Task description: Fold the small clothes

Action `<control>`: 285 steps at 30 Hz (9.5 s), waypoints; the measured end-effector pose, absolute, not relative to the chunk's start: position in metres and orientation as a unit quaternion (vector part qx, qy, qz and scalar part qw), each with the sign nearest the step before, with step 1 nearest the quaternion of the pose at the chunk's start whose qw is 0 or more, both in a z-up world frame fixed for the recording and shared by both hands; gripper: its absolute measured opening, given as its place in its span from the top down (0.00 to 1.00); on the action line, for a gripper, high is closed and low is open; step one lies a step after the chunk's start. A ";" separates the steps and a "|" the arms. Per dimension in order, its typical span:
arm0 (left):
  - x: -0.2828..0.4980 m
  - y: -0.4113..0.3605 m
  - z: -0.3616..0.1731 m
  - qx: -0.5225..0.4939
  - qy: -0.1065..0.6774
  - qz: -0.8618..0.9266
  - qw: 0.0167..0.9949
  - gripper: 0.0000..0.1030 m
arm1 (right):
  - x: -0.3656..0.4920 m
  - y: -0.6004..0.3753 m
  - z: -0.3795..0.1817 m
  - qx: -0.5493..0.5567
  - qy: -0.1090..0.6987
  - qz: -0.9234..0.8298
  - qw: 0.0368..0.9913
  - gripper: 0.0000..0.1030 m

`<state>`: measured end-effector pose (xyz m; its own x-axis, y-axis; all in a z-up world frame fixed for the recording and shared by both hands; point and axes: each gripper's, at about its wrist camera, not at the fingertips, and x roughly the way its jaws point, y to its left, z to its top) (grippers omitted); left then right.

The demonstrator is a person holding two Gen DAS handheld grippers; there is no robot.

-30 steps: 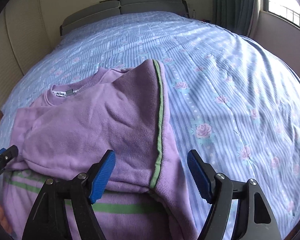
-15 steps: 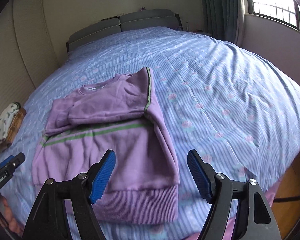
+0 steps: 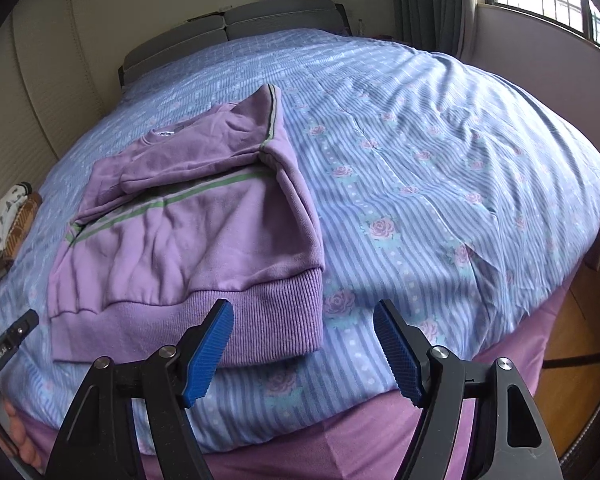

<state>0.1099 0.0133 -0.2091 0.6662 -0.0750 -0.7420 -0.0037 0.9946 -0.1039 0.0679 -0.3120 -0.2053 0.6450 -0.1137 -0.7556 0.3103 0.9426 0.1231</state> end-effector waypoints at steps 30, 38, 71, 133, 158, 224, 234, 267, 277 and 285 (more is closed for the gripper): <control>0.115 0.010 -0.246 -0.095 0.451 -0.045 0.886 0.48 | 0.084 -0.331 -0.235 0.213 0.446 -0.059 0.867 0.60; 0.114 0.005 -0.246 -0.099 0.455 -0.069 0.882 0.81 | 0.089 -0.337 -0.244 0.252 0.454 -0.030 0.854 0.71; 0.118 0.021 -0.149 -0.118 0.395 -0.085 0.907 0.94 | 0.070 -0.341 -0.151 0.288 0.344 0.010 0.894 0.91; 0.390 -0.046 -0.162 -0.057 0.413 -0.133 0.899 0.65 | 0.352 -0.342 -0.148 0.147 0.342 -0.026 0.928 0.36; 0.386 -0.054 -0.180 -0.040 0.434 -0.122 0.892 0.55 | 0.351 -0.330 -0.185 0.105 0.406 -0.042 0.907 0.55; 0.280 -0.007 -0.148 -0.053 0.407 -0.021 0.912 0.46 | 0.264 -0.344 -0.190 0.323 0.321 -0.098 0.885 0.74; 0.258 0.094 -0.125 -0.091 0.379 0.043 0.920 0.43 | 0.304 -0.168 -0.092 0.012 0.270 -0.094 0.958 0.75; 0.279 0.149 -0.136 -0.149 0.412 -0.058 0.897 0.43 | 0.255 -0.056 -0.143 -0.162 0.309 0.035 0.937 0.34; 0.365 0.048 -0.125 -0.111 0.435 -0.163 0.879 0.57 | 0.252 -0.145 -0.115 -0.024 0.284 -0.014 0.958 0.34; 0.416 -0.007 -0.160 -0.085 0.489 -0.188 0.848 0.62 | 0.256 -0.190 -0.120 0.023 0.286 -0.037 0.957 0.34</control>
<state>0.4164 -0.0071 -0.1601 0.4514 -0.4022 -0.7965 0.2360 0.9147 -0.3281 0.2561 -0.1900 -0.1201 0.8340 -0.0579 -0.5487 0.0837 0.9962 0.0221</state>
